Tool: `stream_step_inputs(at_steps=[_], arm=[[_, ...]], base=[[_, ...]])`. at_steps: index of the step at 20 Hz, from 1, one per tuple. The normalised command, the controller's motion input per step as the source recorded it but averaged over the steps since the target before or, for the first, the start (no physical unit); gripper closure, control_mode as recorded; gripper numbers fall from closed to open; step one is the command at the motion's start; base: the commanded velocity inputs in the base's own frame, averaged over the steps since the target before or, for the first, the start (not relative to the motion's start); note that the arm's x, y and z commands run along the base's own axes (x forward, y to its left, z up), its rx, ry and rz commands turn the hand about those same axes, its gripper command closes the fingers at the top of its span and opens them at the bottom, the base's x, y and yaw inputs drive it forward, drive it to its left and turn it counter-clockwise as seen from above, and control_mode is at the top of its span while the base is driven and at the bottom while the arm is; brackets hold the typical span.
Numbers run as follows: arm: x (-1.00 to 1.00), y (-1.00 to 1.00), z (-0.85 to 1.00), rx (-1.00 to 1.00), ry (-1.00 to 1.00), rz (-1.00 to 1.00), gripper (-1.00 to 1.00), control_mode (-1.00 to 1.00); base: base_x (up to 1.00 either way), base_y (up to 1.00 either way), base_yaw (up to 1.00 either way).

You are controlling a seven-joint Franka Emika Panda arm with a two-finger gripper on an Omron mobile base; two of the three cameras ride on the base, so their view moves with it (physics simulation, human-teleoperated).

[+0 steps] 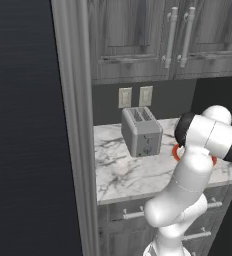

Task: Place the fish on the top rack of the oven, and slide the tray back inside. Close the oven door.

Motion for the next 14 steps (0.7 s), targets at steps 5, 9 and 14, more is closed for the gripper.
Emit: stream_step_inputs(at_steps=[5,9,14], arm=[[0.15,-0.09,-0.3,0.0,0.0,0.06,-1.0,-1.0],[0.08,0.0,-0.24,0.0,0.0,0.03,1.0,-1.0],[0.0,0.0,-0.01,0.0,-0.01,0.0,1.0,-1.0]], base=[[0.0,0.0,0.0],[0.0,0.0,0.0],[0.0,0.0,0.0]])
